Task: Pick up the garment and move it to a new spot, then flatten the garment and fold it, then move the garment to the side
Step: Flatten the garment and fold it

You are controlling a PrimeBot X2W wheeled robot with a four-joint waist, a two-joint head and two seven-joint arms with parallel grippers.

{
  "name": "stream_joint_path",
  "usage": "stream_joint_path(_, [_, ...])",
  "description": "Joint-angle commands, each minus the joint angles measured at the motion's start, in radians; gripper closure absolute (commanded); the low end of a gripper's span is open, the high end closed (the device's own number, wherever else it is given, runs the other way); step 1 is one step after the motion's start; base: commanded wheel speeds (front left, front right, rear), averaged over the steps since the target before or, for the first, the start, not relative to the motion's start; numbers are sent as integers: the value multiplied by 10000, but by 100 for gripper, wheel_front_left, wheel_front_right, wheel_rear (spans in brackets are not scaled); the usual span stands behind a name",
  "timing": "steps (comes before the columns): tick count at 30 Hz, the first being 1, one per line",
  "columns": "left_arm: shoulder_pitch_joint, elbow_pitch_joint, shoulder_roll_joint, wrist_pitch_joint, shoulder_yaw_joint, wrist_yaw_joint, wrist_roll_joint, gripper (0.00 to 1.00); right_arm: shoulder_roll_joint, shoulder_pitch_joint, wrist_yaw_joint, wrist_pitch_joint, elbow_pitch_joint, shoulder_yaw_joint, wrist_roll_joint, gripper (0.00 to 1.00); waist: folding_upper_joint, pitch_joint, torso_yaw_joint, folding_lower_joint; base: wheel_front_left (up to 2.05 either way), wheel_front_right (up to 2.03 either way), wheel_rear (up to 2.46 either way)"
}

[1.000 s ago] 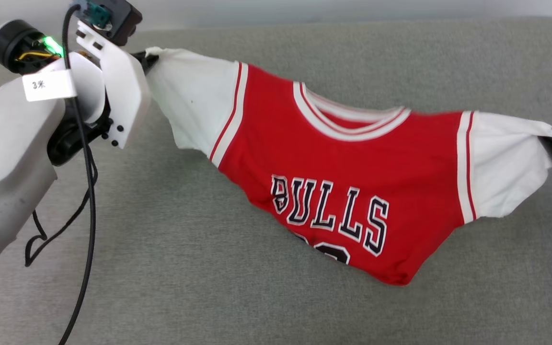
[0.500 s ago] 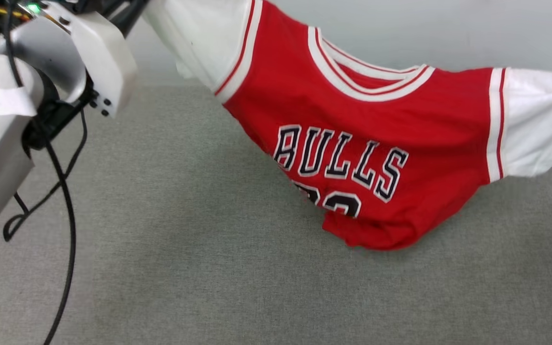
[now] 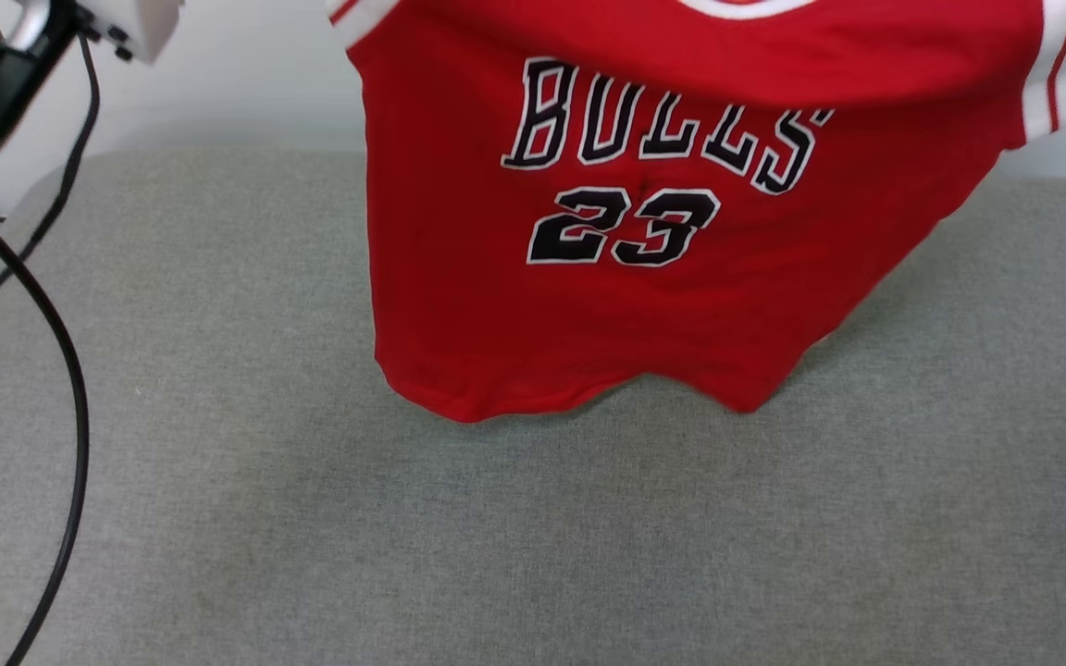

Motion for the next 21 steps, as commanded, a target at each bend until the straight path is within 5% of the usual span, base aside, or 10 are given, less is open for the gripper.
stream_joint_path(1, [-249, 50, -79, -12, 92, 0, 50, 100, -54, -450, -14, 10, 76, 139, -51, 100, 0, 176, 30, 1, 0, 0, 0])
stream_joint_path(13, [-2165, 1518, -960, -387, 539, -208, 137, 100, -292, -5030, -15, -167, 2046, 2038, -45, 100, 0, 2302, 28, 1, 0, 0, 0])
stream_joint_path(21, [-3853, 3015, -1624, -1217, 838, -239, 541, 100, 162, -8452, -15, -791, 4096, 3367, -344, 100, 0, 3772, -15, 1, 0, 0, 0])
